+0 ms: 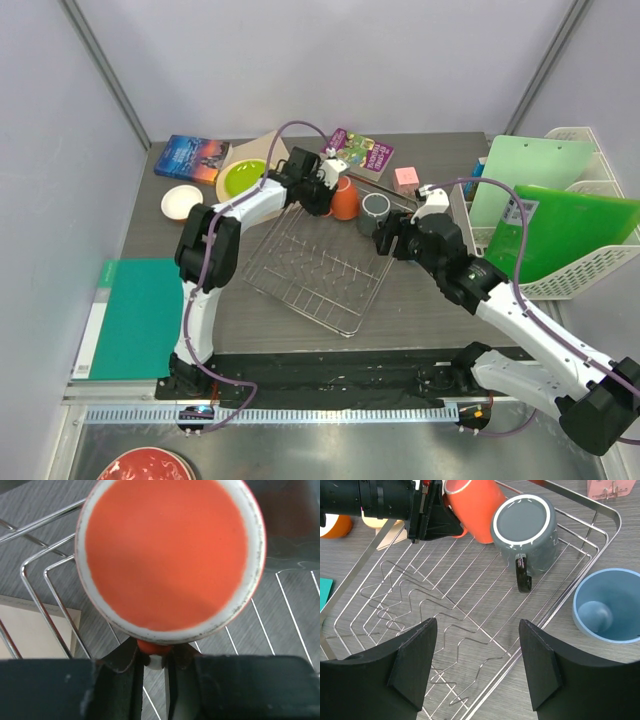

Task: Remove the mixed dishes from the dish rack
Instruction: Pick up the cup from the dish rack.

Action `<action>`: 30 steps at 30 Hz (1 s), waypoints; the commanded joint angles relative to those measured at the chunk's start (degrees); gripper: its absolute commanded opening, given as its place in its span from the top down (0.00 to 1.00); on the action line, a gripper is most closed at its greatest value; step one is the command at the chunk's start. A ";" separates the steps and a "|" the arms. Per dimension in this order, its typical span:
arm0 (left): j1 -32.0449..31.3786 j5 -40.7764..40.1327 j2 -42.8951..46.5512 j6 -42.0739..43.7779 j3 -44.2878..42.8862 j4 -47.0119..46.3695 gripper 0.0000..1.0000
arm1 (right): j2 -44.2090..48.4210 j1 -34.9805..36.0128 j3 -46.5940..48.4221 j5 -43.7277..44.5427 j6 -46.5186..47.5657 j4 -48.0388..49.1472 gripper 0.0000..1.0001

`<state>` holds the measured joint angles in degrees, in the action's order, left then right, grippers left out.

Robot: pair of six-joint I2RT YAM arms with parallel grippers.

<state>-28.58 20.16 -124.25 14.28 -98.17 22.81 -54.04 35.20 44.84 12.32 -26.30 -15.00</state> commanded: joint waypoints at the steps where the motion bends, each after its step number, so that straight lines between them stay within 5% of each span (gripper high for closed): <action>1: -0.25 -1.09 -0.12 -0.83 1.14 -5.05 0.87 | 0.78 0.31 -0.02 0.60 -0.59 1.65 0.28; 7: -0.25 -1.97 2.16 -1.28 2.54 -6.19 1.00 | 1.13 0.31 -0.37 0.78 -0.94 1.56 0.28; 22: -1.22 -6.27 16.83 -1.19 2.90 -5.32 1.00 | 1.13 0.31 1.30 1.22 -0.68 1.47 0.28; 30: -3.15 -16.72 24.04 -3.72 -1.06 -1.18 1.00 | 3.15 0.31 2.62 3.59 -0.94 1.21 0.29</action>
<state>-30.72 9.39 -107.53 12.84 -94.87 23.99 -53.63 35.20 44.40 13.10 -27.09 -15.14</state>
